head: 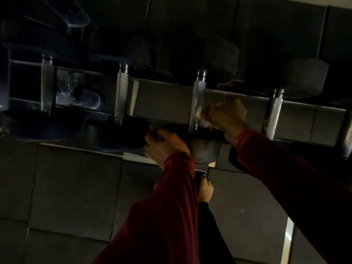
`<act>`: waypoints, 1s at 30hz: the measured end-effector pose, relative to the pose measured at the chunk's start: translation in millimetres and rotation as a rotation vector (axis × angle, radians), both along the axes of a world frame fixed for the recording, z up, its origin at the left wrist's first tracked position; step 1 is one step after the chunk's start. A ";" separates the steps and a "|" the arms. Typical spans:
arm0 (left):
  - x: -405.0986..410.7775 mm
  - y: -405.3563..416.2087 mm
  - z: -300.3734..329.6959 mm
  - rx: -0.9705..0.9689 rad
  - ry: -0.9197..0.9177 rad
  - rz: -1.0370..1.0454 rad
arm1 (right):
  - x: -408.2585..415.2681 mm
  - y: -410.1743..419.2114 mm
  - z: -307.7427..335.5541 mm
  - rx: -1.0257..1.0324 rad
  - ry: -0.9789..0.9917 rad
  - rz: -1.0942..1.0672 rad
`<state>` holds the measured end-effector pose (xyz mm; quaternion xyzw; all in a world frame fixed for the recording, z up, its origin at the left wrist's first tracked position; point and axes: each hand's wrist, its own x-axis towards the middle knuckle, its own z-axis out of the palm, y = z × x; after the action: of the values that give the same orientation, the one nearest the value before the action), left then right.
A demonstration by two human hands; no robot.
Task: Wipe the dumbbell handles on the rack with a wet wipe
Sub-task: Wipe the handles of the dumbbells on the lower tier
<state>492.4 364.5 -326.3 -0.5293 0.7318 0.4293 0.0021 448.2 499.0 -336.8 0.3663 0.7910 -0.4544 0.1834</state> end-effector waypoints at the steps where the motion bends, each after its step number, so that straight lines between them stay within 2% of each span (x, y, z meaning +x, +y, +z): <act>1: 0.2 -0.3 -1.0 -0.003 0.003 0.000 | -8.5 0.1 0.5 -0.001 0.046 -0.066; 4: 0.2 0.0 -1.3 -0.015 -0.004 -0.011 | -28.0 -1.4 2.0 0.050 0.200 -0.157; 6: 0.0 -0.4 0.5 -0.010 -0.008 -0.012 | -23.0 -8.1 10.9 0.078 0.257 -0.144; 11: 0.4 -0.2 1.9 0.012 -0.021 -0.017 | 24.6 -12.5 19.7 0.054 0.264 0.171; 13: -0.2 -0.2 2.6 0.011 -0.022 -0.019 | 29.5 -11.9 18.6 0.105 0.307 0.292; 20: -0.4 0.0 5.8 0.017 -0.030 -0.014 | -2.5 -10.7 6.6 0.446 0.712 0.526; 22: -1.0 -0.5 5.7 0.028 -0.045 -0.011 | 0.1 -6.0 3.0 0.439 0.722 0.678; 26: -1.2 -1.0 6.6 0.023 -0.049 -0.021 | 11.7 10.0 -5.8 0.458 0.807 1.213; 28: -1.3 -1.2 7.2 0.014 -0.053 -0.027 | -0.3 14.8 -2.9 0.452 0.791 1.364; 30: -0.9 -1.2 7.3 0.018 -0.053 -0.026 | -18.9 16.9 -5.1 0.536 0.810 1.451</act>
<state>491.5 363.3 -319.0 -0.5310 0.7342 0.4219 0.0317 429.3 515.9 -341.9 -0.3867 0.9136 -0.1194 0.0399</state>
